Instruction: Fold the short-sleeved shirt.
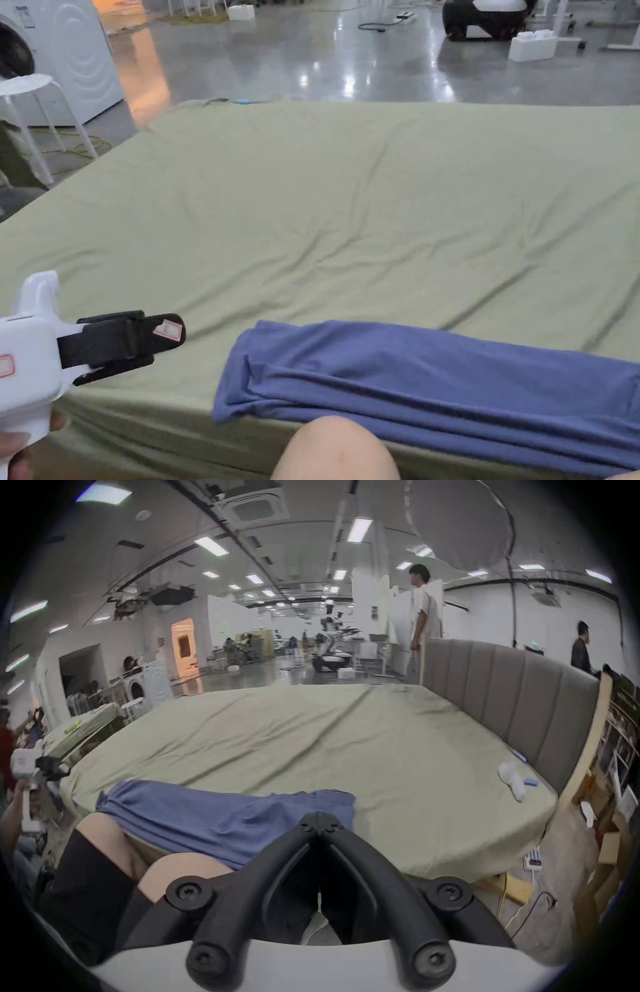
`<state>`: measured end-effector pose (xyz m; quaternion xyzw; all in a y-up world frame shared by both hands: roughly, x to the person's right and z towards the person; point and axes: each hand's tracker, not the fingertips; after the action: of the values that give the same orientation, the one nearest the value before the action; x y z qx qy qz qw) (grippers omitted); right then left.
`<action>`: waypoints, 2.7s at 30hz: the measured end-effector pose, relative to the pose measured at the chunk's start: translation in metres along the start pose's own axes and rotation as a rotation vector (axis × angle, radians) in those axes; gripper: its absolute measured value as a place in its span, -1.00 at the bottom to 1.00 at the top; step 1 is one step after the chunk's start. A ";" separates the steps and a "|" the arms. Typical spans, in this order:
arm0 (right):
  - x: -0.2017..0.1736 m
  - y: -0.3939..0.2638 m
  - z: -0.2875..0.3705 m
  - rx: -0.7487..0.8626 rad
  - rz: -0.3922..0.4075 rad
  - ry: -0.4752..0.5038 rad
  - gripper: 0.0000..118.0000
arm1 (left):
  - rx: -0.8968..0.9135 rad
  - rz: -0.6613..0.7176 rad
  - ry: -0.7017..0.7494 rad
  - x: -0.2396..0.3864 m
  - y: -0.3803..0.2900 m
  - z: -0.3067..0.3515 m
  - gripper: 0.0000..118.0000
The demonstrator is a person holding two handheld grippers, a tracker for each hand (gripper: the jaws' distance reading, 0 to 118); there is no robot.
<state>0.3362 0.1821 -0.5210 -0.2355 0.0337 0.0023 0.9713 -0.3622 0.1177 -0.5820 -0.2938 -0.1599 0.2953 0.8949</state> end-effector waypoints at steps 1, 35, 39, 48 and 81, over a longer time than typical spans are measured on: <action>-0.008 0.002 0.002 0.015 -0.005 0.004 -0.96 | -0.031 0.031 -0.063 -0.011 -0.001 -0.006 -1.00; -0.083 -0.005 -0.045 -0.088 -0.078 0.275 -0.96 | -0.346 0.128 0.111 -0.076 0.100 -0.117 -0.92; -0.092 -0.009 -0.050 -0.076 -0.063 0.317 -0.96 | -0.359 0.157 0.265 -0.077 0.128 -0.086 -0.92; -0.089 -0.002 -0.035 -0.006 -0.103 0.379 -0.96 | -0.458 -0.035 0.331 0.087 0.125 -0.120 -0.92; -0.063 -0.014 -0.008 0.025 -0.162 0.399 -0.96 | -0.819 -0.211 0.119 0.215 -0.073 -0.319 -1.00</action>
<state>0.2735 0.1665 -0.5175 -0.2213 0.2063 -0.1227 0.9452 -0.0173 0.0663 -0.7602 -0.6236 -0.2414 0.0970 0.7372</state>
